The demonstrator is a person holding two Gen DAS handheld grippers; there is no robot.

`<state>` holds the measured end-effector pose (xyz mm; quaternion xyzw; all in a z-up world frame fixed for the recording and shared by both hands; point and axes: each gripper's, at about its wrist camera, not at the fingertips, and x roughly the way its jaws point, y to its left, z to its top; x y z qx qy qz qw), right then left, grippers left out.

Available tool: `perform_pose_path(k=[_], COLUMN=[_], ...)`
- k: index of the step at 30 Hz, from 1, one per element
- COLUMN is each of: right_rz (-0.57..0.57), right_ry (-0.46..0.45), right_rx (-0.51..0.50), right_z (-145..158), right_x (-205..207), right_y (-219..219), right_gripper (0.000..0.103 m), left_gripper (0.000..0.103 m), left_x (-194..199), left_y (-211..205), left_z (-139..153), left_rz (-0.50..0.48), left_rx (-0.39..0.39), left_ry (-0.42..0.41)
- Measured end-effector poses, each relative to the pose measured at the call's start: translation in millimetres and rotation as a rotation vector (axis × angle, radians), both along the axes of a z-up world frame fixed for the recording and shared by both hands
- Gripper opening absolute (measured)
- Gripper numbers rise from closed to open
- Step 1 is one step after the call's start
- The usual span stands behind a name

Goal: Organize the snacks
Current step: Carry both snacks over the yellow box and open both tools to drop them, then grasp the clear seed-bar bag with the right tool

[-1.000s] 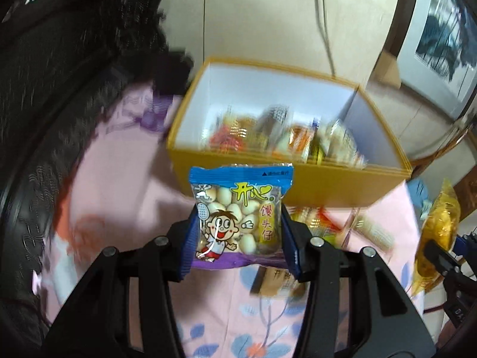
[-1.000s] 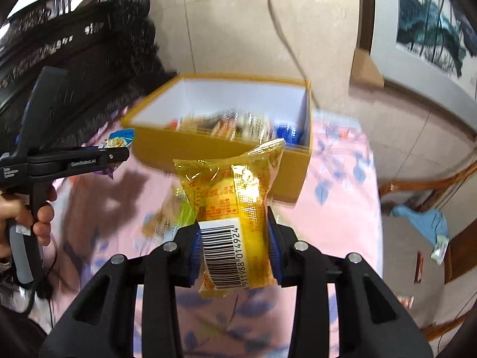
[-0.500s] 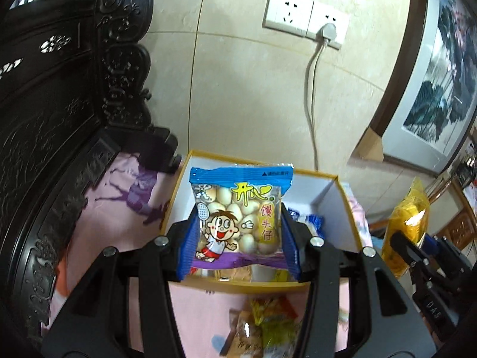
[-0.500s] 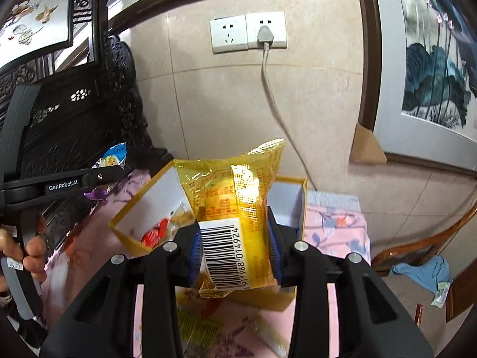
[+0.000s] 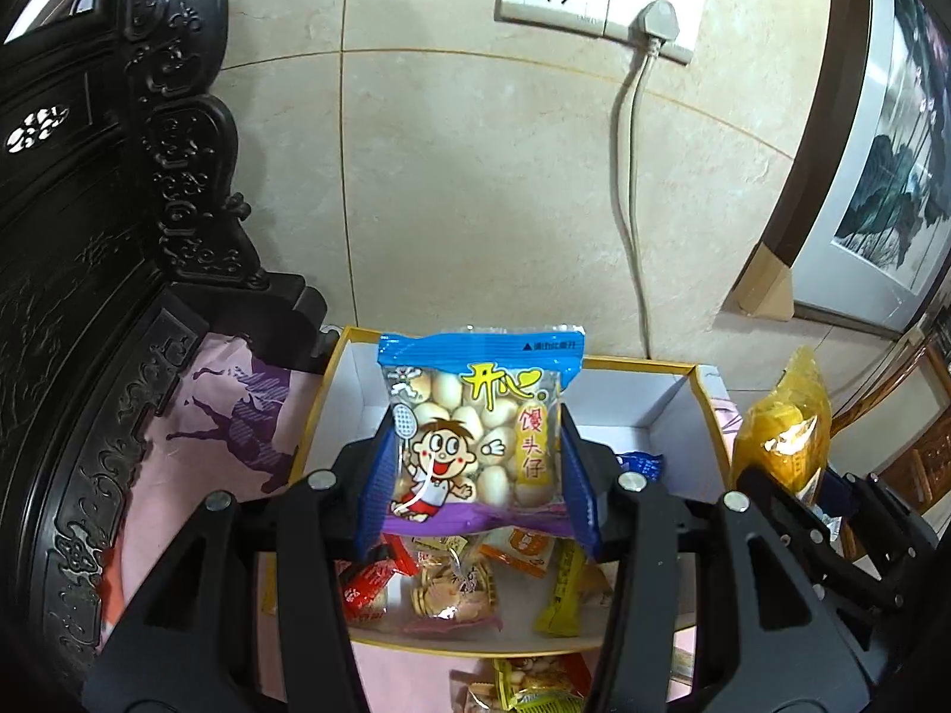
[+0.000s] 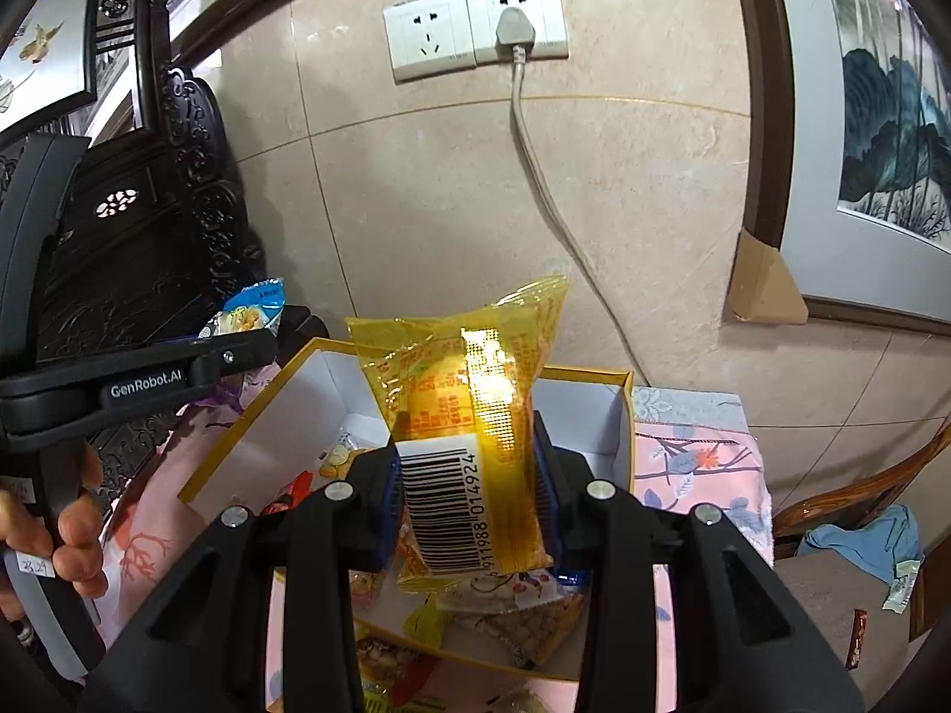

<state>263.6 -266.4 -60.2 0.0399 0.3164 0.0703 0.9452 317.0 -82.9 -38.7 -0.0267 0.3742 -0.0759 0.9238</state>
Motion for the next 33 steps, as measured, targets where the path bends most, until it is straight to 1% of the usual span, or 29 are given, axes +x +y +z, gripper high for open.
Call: perform_pose_path(k=[2,3,4,5,6,9,11,15,17,20,23,24,27,30,33], right_rz=[0.000,-0.001,-0.005,-0.013,-0.015,-0.011,-0.014,-0.024,-0.029,-0.046,-0.060,-0.060,-0.064,-0.038,0.017], right_ry=[0.006,0.016,0.014,0.000,-0.013,-0.022,-0.013,0.013,0.026,0.054,0.124,0.172,0.257,0.305,0.327], right_rx=[0.001,0.000,-0.001,-0.004,-0.007,-0.007,-0.002,0.009,0.000,-0.016,-0.020,-0.016,-0.003,-0.001,-0.032], right_z=[-3,-4,-4,-3,-1,3,3,-2,-7,-19,-45,-59,-87,-110,-127], right_x=[4,6,6,4,2,-6,-12,-30,-44,-66,-92,-101,-127,-145,-147], right_y=[0,-1,-1,-2,-2,-5,-9,-19,-26,-39,-56,-62,-72,-71,-63], right_gripper=[0.042,0.049,0.061,0.065,0.065,0.065,0.065,0.065,0.065,0.065,0.065,0.065,0.065,0.065,0.065], left_gripper=[0.050,0.052,0.056,0.070,0.081,0.090,0.093,0.098,0.098,0.098,0.098,0.098,0.098,0.098,0.098], left_x=[3,4,4,4,3,-5,-11,-24,-33,-52,-78,-88,-117,-142,-166], left_y=[-2,-3,-3,-3,-2,-1,-1,3,7,17,28,32,41,46,48], left_z=[-2,-4,-5,-5,-5,-3,-3,-9,-13,-20,-36,-44,-67,-86,-99], left_rz=[0.000,-0.001,0.004,0.010,0.025,0.043,0.034,0.028,0.032,0.033,0.036,0.033,0.017,-0.005,-0.020], left_rx=[0.012,0.017,0.021,0.020,0.026,0.045,0.049,0.067,0.079,0.077,0.050,0.038,0.018,0.034,0.037], left_ry=[0.018,0.027,0.034,0.037,0.034,0.009,0.011,0.033,0.042,0.042,0.053,0.066,0.117,0.175,0.226])
